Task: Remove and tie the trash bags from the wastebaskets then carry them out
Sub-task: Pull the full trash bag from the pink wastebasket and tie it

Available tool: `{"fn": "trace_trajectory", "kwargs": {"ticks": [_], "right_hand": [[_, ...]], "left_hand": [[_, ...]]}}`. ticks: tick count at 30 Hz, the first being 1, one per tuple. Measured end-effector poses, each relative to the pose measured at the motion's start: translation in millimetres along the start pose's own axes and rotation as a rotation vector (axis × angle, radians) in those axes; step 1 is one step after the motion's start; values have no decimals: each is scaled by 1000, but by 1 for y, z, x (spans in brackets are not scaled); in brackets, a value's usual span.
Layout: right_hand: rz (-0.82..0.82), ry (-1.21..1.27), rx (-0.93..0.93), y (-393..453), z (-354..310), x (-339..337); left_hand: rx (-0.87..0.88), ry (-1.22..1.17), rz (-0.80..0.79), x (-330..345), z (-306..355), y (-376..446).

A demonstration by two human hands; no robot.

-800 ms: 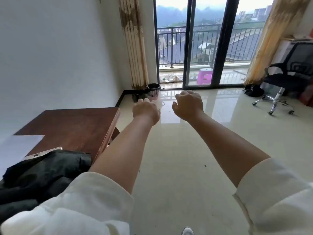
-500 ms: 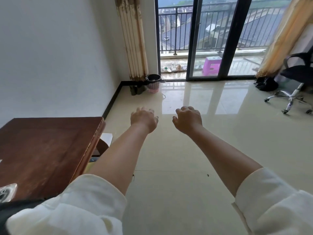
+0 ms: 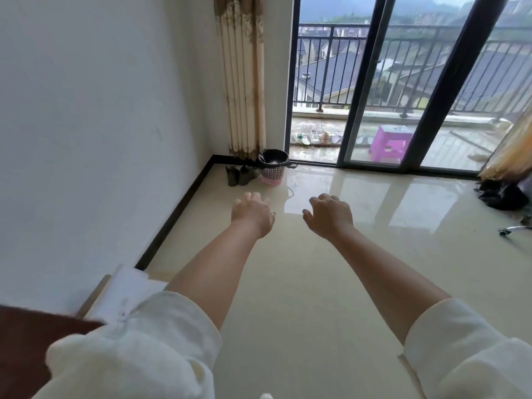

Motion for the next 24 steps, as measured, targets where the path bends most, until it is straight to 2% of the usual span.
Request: {"fn": "trace_trajectory", "kwargs": {"ticks": [9, 18, 24], "right_hand": [[36, 54, 35, 273, 63, 14], [57, 79, -23, 547, 145, 65], [-28, 131, -52, 711, 146, 111]], "left_hand": [[-18, -10, 0, -2, -13, 279], [-211, -28, -12, 27, -29, 550], [-258, -44, -53, 46, -59, 694]]}}
Point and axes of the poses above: each hand's wrist, its own y-axis towards the middle knuckle, its own x-axis out of the palm, z = x × y, the point moved 10 cm from there along y, towards the middle knuckle, and after that the axes turned 6 degrees about z, right-handed, at the moved point
